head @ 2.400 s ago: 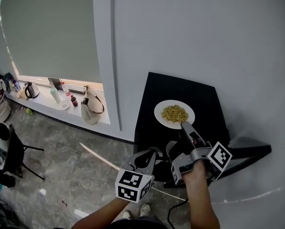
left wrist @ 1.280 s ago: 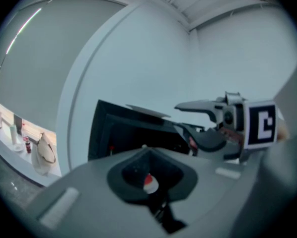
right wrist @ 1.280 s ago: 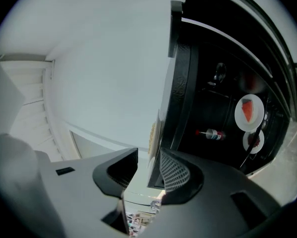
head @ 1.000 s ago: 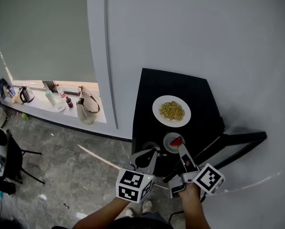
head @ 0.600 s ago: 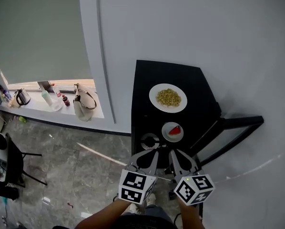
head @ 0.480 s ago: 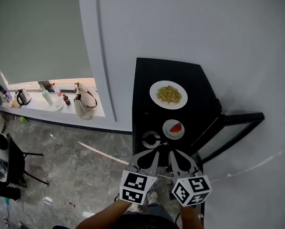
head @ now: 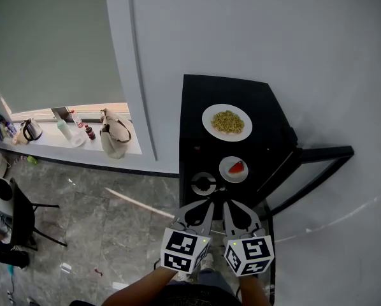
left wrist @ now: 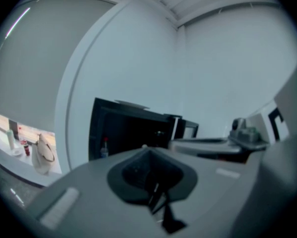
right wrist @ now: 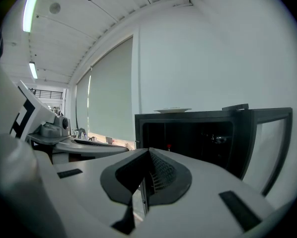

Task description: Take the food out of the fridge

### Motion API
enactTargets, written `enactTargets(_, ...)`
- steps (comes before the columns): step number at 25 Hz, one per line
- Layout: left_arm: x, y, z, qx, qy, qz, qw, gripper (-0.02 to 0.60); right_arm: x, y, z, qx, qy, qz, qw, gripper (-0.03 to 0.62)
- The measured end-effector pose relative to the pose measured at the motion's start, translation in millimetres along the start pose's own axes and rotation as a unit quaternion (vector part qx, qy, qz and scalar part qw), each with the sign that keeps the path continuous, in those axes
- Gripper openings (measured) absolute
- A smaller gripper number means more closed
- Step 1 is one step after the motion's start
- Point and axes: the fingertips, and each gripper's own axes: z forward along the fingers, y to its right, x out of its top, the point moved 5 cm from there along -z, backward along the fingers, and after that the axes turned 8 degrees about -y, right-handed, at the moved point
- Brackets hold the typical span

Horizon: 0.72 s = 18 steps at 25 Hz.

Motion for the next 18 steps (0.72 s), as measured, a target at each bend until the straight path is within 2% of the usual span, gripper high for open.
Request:
enactTargets(5, -1.6, -4.4, 2.8, 0.0, 0.003, -0.007, 1.0, -0.005, -6.8, 1.7, 6.1, 0.002, -0.007, 0.012, 1.0, 0.002)
enactTargets(8, -5.1, -6.4, 7.2, -0.002, 0.004, -0.011, 0.9999, -0.005, -16.4, 7.1, 13.4, 0.007, -0.01, 0.04, 0.999, 0.002)
enactTargets(12, -11.4, -6.6, 18.1, -0.006, 0.002, -0.009, 0.9999, -0.005, -35.6, 22.1, 27.3, 0.016, -0.007, 0.114, 0.993, 0.002)
enactTargets(18, -25.1, -9.0, 49.7, -0.017, -0.007, -0.01, 0.9998, -0.004, -74.8, 63.1, 55.4, 0.011, 0.0, 0.24, 0.971, 0.003)
